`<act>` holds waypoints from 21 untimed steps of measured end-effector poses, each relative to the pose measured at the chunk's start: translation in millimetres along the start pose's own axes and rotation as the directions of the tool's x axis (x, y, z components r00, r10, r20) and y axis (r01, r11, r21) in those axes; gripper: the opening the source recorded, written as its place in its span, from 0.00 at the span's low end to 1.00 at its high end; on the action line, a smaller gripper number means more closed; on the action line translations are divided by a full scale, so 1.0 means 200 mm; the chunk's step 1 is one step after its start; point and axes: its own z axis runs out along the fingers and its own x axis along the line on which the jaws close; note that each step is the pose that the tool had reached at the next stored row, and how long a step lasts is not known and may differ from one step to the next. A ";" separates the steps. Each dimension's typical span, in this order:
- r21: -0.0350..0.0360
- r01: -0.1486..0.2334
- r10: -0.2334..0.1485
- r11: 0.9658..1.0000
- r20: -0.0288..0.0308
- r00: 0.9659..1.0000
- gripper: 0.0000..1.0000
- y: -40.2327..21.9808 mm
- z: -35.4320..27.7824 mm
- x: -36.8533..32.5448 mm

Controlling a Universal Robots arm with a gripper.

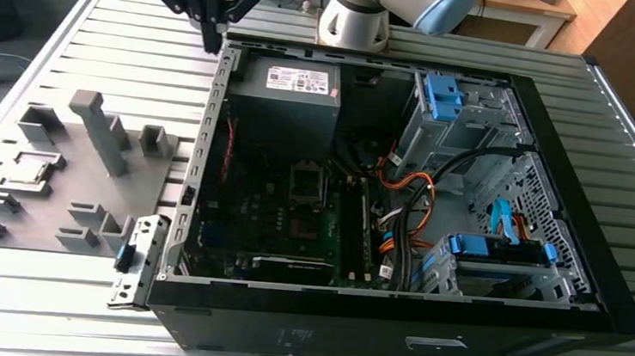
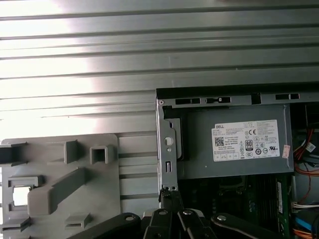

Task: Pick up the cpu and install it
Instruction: 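Reach for the cpu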

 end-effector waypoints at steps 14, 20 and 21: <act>0.000 0.000 0.000 1.000 0.000 1.000 0.11 -0.011 0.002 0.141; 0.000 0.000 0.000 1.000 0.000 1.000 0.11 -0.016 0.002 0.207; 0.000 0.000 0.000 1.000 0.000 1.000 0.11 -0.017 0.003 0.218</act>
